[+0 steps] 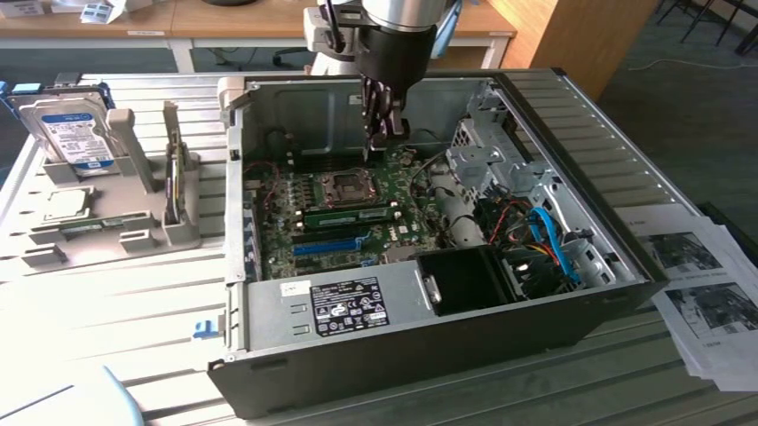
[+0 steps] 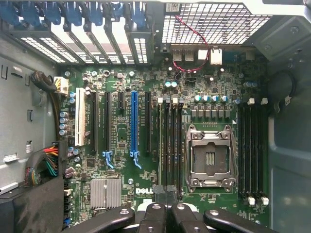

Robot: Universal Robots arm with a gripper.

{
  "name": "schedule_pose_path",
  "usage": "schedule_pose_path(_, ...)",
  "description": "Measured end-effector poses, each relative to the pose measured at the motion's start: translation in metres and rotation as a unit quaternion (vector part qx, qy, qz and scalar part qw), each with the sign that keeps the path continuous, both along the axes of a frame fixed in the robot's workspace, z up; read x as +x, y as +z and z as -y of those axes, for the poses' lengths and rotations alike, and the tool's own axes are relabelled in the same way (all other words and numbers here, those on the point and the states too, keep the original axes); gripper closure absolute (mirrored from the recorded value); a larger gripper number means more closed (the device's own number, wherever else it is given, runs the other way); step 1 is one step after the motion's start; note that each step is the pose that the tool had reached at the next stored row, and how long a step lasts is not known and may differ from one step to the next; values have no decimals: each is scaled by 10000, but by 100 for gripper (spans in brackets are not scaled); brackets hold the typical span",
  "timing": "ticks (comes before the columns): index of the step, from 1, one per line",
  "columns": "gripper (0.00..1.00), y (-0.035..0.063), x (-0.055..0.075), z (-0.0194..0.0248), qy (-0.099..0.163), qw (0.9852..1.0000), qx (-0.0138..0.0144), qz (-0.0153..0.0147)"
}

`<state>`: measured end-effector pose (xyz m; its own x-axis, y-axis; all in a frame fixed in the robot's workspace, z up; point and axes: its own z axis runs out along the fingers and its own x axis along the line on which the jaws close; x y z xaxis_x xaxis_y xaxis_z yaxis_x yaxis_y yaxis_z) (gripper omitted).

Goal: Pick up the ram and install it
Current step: 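Press down the ram until it locks into place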

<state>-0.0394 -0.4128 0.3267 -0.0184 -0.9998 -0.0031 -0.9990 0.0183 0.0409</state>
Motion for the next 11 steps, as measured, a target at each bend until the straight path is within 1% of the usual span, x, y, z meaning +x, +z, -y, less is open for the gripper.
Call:
schedule_pose_path(7, 91, 0, 4, 0, 0, 10000, 2, 0)
schedule_pose_path(11, 91, 0, 36, -6, 0, 10000, 9, 1)
